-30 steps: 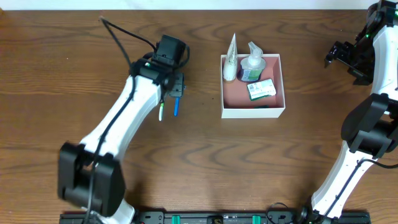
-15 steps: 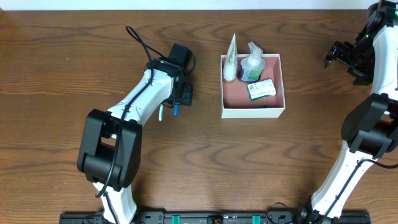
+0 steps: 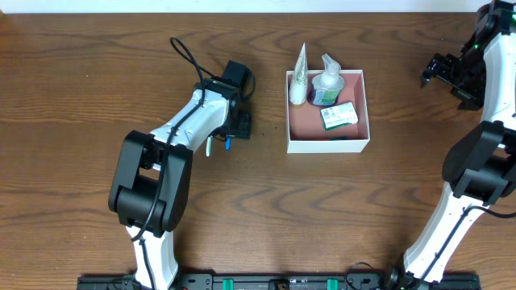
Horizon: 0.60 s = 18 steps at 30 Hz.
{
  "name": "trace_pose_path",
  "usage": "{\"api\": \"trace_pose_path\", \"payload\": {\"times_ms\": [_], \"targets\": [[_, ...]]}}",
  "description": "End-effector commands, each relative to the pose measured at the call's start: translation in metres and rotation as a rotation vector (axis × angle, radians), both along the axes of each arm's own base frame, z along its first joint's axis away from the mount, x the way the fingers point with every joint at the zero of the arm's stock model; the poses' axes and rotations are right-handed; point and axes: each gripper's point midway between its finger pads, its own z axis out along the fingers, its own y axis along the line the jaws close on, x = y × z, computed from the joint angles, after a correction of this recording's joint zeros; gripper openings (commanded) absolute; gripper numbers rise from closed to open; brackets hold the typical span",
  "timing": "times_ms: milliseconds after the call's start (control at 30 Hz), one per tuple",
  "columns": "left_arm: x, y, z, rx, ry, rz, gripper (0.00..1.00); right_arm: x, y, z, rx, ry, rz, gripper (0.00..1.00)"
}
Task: Pack container
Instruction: 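Open the left gripper and move it back to the blue razor, then lower and close the left gripper on the blue razor handle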
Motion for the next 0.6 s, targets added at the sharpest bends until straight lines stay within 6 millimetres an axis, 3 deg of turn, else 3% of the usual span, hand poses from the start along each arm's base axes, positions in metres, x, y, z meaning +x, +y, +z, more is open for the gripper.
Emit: {"api": "trace_pose_path", "payload": {"times_ms": [0,200,567], "targets": [[-0.0034,0.0017,-0.0048,0.003,0.014,0.014,0.66,-0.0004,0.0001,0.0060,0.001,-0.013,-0.015,0.99],[-0.0012,-0.0067,-0.0042,-0.042,0.009,0.008,0.66,-0.0004,0.0001,0.0060,0.001,-0.013,-0.015,0.99],[0.0014,-0.0033,-0.0042,-0.021,-0.004,0.011,0.66,-0.0004,0.0003,0.0060,0.001,-0.013,-0.015,0.99]]}}
